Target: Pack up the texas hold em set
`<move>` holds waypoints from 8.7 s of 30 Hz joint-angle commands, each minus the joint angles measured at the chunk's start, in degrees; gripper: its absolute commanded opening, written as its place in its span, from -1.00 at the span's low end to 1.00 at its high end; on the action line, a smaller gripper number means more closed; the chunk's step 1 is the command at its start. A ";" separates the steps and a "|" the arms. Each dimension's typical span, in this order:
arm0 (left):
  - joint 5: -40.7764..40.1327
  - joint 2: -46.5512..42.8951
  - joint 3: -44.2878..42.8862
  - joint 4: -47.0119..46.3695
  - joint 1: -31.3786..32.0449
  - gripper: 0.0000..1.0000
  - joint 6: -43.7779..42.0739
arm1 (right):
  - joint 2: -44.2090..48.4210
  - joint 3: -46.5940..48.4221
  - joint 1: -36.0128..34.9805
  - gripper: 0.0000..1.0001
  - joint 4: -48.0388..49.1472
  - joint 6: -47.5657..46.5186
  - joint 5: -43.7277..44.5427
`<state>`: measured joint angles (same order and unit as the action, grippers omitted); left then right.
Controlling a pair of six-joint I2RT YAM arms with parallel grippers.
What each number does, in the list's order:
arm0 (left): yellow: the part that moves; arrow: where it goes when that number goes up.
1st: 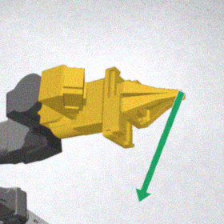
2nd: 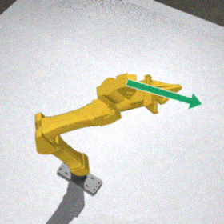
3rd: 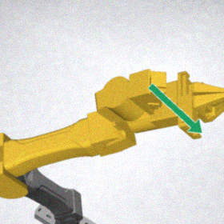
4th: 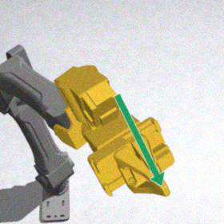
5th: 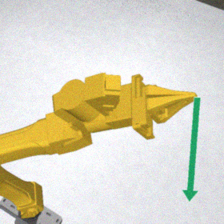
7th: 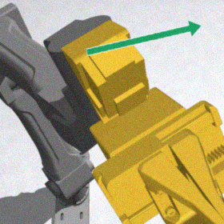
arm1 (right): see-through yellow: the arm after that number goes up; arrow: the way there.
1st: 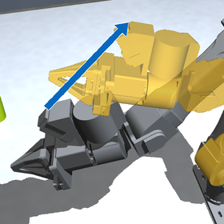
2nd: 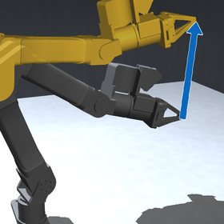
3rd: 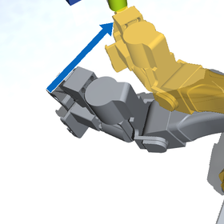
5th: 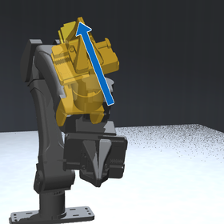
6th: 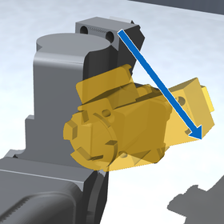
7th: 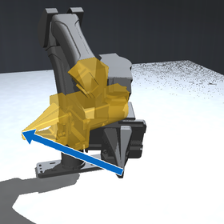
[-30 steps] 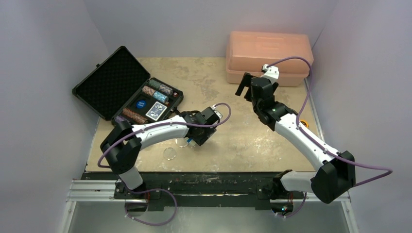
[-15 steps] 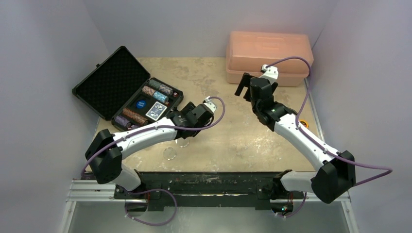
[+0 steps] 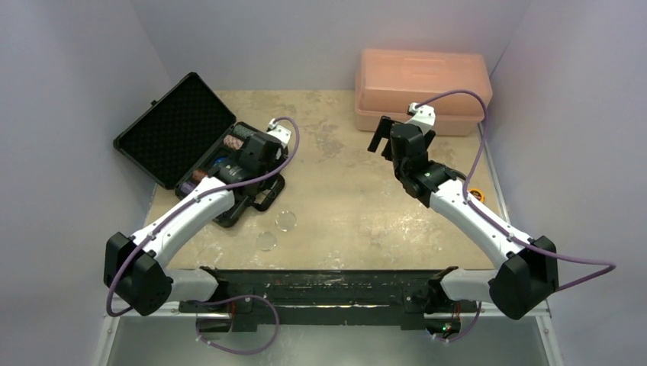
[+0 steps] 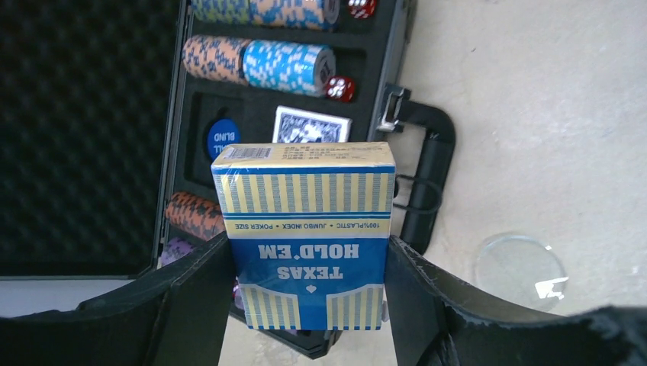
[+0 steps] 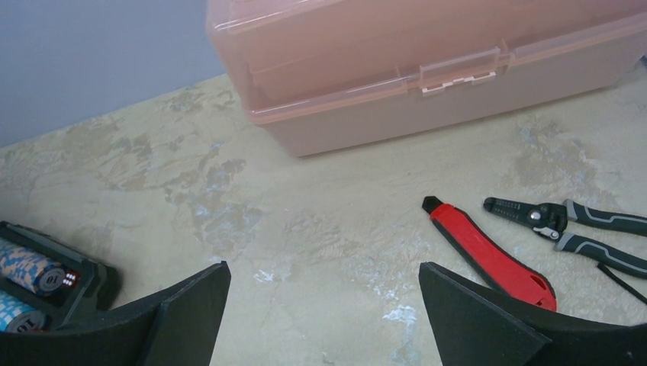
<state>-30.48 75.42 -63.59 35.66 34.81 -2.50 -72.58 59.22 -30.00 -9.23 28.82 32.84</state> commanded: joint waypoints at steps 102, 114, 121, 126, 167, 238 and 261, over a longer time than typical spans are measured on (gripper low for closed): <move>27.05 24.58 -9.49 -10.89 -37.80 -1.00 -29.58 | 1.16 -1.89 -4.01 0.98 3.87 -2.36 5.92; 29.33 25.48 -10.15 -12.20 -37.79 -1.00 -28.95 | 0.95 -2.18 -4.28 0.98 4.31 -2.45 6.05; 30.10 25.04 -9.31 -14.67 -37.78 -1.00 -29.27 | 0.86 -2.14 -4.30 0.98 4.31 -2.49 6.18; 29.97 25.29 -10.08 -13.60 -37.73 -1.00 -29.05 | 0.86 -2.26 -4.41 0.98 4.40 -2.54 6.27; 31.63 20.16 -3.63 -7.70 -37.77 0.61 -28.57 | 1.38 -2.62 -6.05 0.98 4.93 -3.07 8.03; 37.89 33.00 -22.90 2.31 -46.92 0.04 11.74 | 1.27 -2.97 -7.82 0.98 5.71 -4.03 9.96; 39.01 32.69 -19.25 4.95 -44.55 -0.08 13.45 | 2.22 -3.24 -8.67 0.98 5.98 -4.30 10.83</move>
<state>6.44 108.73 -84.84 36.82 -11.42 9.28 -72.55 56.05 -38.26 -5.08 25.39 41.30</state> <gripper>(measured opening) 0.472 0.987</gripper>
